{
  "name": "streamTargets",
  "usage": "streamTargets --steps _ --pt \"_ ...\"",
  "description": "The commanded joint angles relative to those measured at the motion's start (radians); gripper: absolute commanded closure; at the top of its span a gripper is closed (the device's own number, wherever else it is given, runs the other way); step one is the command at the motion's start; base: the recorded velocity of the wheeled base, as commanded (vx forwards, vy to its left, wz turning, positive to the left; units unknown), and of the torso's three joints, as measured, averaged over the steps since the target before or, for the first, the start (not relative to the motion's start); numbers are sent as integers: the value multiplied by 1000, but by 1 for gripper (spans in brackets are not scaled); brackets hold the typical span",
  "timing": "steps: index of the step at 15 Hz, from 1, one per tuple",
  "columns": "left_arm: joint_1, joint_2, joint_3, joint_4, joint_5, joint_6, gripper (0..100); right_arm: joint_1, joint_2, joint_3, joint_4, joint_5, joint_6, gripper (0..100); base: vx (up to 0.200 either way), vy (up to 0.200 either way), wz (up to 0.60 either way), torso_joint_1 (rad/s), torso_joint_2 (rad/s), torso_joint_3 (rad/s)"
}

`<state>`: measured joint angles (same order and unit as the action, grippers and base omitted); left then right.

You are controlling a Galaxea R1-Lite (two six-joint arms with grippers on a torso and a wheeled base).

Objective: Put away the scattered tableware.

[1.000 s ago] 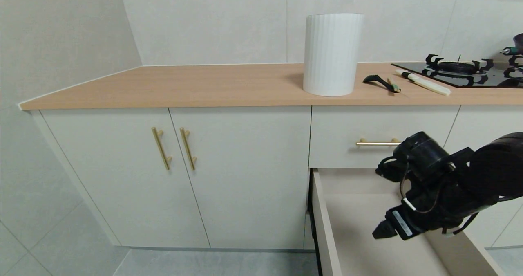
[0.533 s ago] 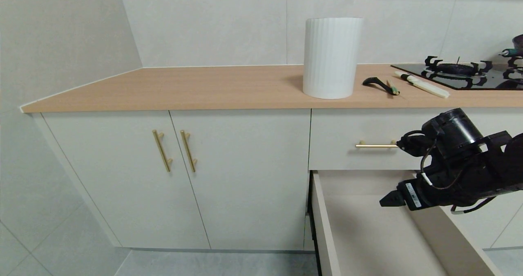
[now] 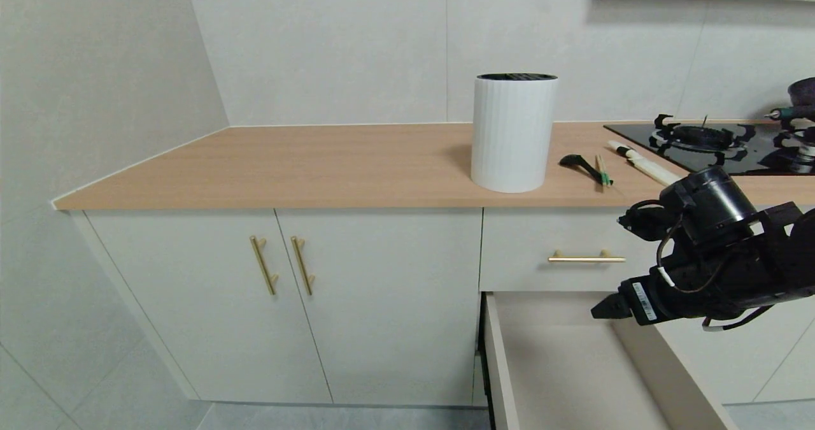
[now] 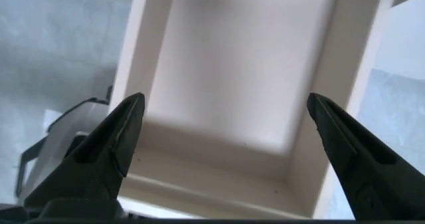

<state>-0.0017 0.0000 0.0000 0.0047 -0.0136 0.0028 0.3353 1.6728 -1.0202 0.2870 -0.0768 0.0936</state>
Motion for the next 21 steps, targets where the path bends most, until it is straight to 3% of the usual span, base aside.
streamTargets --steps 1,6,10,13,15,17,21 --pt "0 0 0 0 0 0 0 1 2 0 0 0 0 0 0 0 0 163 -476 -281" --pt "0 0 0 0 0 0 0 1 4 2 -6 0 0 0 0 0 0 195 -477 -277" --pt "0 0 0 0 0 0 0 -2 1 -23 -106 -4 0 0 0 0 0 111 -250 -142" --pt "0 0 0 0 0 0 0 -19 54 -201 -103 -15 31 0 0 0 0 0 0 0" --pt "0 0 0 0 0 0 0 -19 211 -489 55 -123 156 0 0 0 0 0 0 0" --pt "0 0 0 0 0 0 0 -27 337 -689 147 -213 238 0 0 0 0 0 0 0" --pt "0 0 0 0 0 0 0 -50 475 -890 267 -241 348 0 0 0 0 0 0 0"
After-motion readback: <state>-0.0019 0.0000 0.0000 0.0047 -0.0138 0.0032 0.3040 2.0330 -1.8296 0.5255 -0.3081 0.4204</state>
